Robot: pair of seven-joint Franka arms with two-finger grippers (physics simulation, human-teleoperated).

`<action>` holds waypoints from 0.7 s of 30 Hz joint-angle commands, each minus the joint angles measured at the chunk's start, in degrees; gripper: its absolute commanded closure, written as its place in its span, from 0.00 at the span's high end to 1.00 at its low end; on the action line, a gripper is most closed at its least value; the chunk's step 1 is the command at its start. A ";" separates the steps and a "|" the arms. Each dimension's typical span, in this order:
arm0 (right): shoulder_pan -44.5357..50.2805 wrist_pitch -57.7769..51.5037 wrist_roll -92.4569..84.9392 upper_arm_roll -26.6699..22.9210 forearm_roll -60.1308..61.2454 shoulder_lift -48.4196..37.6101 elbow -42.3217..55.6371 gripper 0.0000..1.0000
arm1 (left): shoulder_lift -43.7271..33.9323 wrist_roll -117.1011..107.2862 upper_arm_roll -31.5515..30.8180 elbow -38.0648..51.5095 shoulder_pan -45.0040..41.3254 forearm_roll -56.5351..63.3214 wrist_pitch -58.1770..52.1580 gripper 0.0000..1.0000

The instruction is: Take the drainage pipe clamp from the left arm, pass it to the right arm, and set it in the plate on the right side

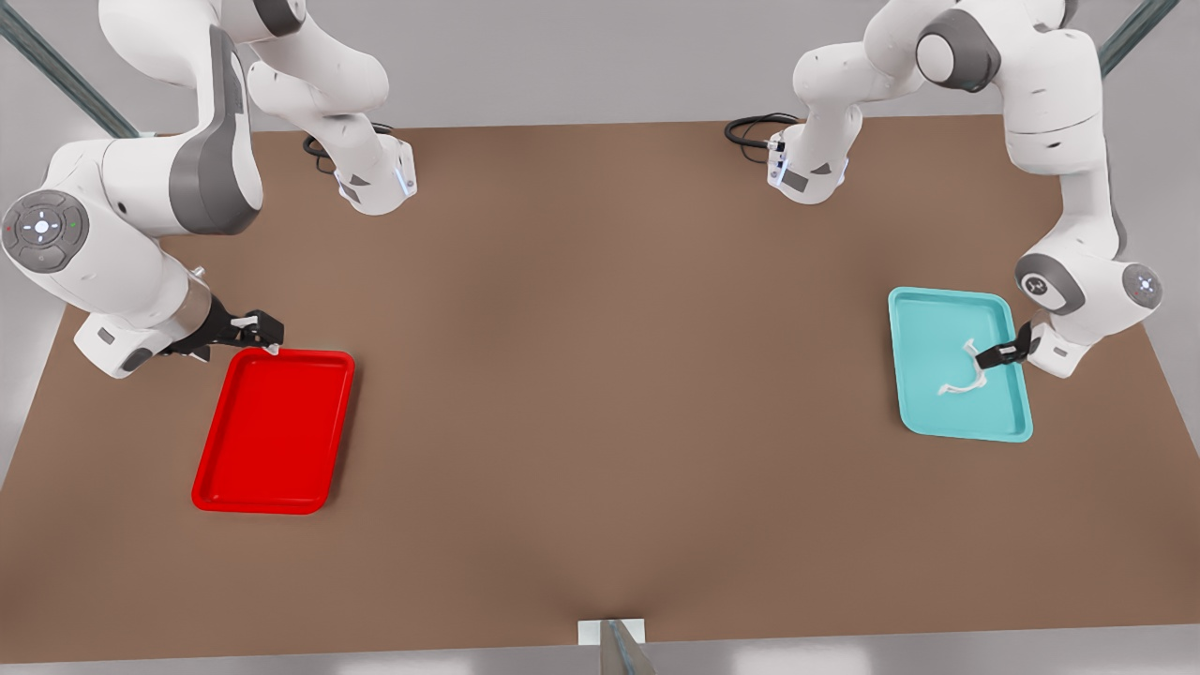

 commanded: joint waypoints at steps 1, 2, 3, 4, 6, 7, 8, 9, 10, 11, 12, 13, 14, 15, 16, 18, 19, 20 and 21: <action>0.00 0.01 -0.49 0.00 0.04 -0.11 0.02 1.00 | 0.82 25.03 0.02 -0.84 0.02 -0.51 6.67 1.00; 0.00 0.01 -0.49 0.00 0.04 -0.03 0.02 1.00 | 1.78 25.03 0.02 -1.01 0.11 -0.51 7.11 1.00; 0.00 0.01 -0.49 0.00 0.04 -0.11 0.02 1.00 | 2.22 25.03 0.11 -1.10 0.11 -0.51 7.29 1.00; 0.00 0.01 -0.49 0.00 0.04 -0.03 0.02 1.00 | 2.66 25.03 0.11 -1.98 0.11 -1.99 7.29 1.00; 0.00 0.01 -0.49 0.00 0.04 -0.03 0.02 1.00 | 3.72 24.95 0.02 -2.68 0.29 -3.93 7.46 0.99; 0.00 0.01 -0.49 0.00 0.04 -0.03 0.11 1.00 | 4.16 25.03 0.11 -2.68 0.73 -5.51 7.55 0.97; 0.00 0.01 -0.49 0.00 0.04 -0.03 0.02 1.00 | 4.51 25.03 0.02 -2.68 0.73 -5.69 7.55 0.94; 0.00 0.01 -0.49 0.00 0.04 -0.03 0.02 1.00 | 4.77 25.03 0.02 -2.68 0.81 -6.75 7.55 0.87; 0.00 0.01 -0.49 0.00 0.04 -0.03 0.11 1.00 | 5.12 25.04 0.02 -2.68 0.81 -6.75 7.55 0.82; 0.00 0.01 -0.49 0.00 0.04 -0.03 0.11 1.00 | 5.21 25.12 0.11 -2.68 0.90 -6.75 7.55 0.76; 0.00 0.01 -0.49 0.00 0.04 -0.03 0.11 1.00 | 5.56 25.12 0.11 -2.68 0.90 -6.75 7.55 0.76; 0.00 0.01 -0.49 0.00 0.04 -0.03 0.11 1.00 | 5.74 25.12 0.02 -2.68 0.90 -6.75 7.55 0.74; 0.00 0.01 -0.49 0.00 0.04 -0.03 0.11 1.00 | 6.00 25.21 0.11 -2.68 0.90 -6.75 7.72 0.72; 0.00 0.01 -0.49 0.00 0.04 -0.03 0.02 1.00 | 6.44 25.12 0.02 -2.60 0.90 -6.75 7.81 0.69; 0.00 0.01 -0.49 0.00 0.04 -0.03 0.11 1.00 | 6.44 25.21 0.02 -2.59 0.90 -6.75 8.16 0.68; 0.00 -0.08 -0.49 0.00 0.04 -0.11 0.02 1.00 | 6.88 25.21 0.02 -2.59 0.90 -6.75 8.25 0.65; 0.00 0.01 -0.49 0.00 0.04 -0.03 0.02 1.00 | 6.88 25.47 0.02 -2.59 0.90 -6.75 8.25 0.65; 0.00 0.01 -0.49 0.00 0.04 -0.03 0.02 1.00 | 6.88 25.47 0.02 -2.51 0.90 -6.75 8.25 0.60; 0.00 0.01 -0.49 0.00 0.04 -0.03 0.02 1.00 | 6.88 25.47 0.02 -2.59 0.90 -6.75 8.25 0.55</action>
